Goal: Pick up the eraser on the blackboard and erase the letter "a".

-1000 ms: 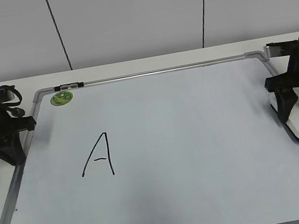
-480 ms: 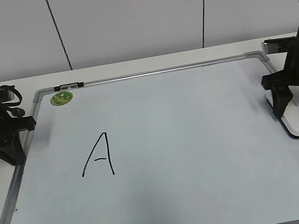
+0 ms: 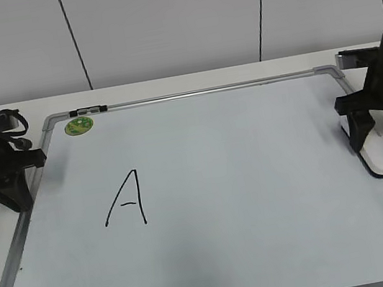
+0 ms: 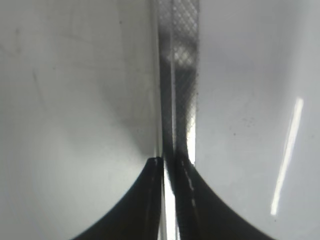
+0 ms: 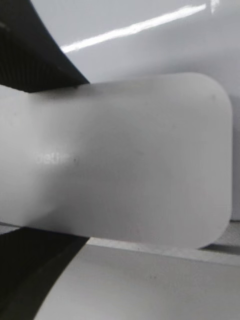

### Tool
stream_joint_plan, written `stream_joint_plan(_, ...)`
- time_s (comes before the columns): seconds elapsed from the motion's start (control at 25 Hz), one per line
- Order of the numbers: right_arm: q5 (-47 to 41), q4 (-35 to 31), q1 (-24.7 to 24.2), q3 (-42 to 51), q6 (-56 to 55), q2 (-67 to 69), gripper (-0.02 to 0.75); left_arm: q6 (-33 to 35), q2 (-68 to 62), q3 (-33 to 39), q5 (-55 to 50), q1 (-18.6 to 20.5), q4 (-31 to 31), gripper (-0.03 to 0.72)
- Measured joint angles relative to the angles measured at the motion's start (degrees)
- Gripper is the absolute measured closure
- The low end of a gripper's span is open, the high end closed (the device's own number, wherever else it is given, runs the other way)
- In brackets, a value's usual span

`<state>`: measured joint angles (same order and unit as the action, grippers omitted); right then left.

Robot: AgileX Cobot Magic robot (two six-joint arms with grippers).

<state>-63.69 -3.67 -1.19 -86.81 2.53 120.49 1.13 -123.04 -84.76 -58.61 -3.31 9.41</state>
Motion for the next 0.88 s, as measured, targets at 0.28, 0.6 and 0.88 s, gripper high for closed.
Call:
stream_joint_plan(0.28,0.31,-0.08,0.0,-0.15,0.12,0.25,0.078,0.0,0.0,0.0,0.0,0.0,0.04,0.633)
stream_joint_plan(0.6,-4.93,1.57,0.0,-7.89,0.01,0.33,0.066,0.0,0.0,0.0,0.0,0.0,0.04,0.629)
stream_joint_plan(0.88,-5.59,1.82,0.0,-10.64,-0.33,0.33,0.069,-1.13,0.23,-0.13,-0.36,0.0,-4.3,0.359)
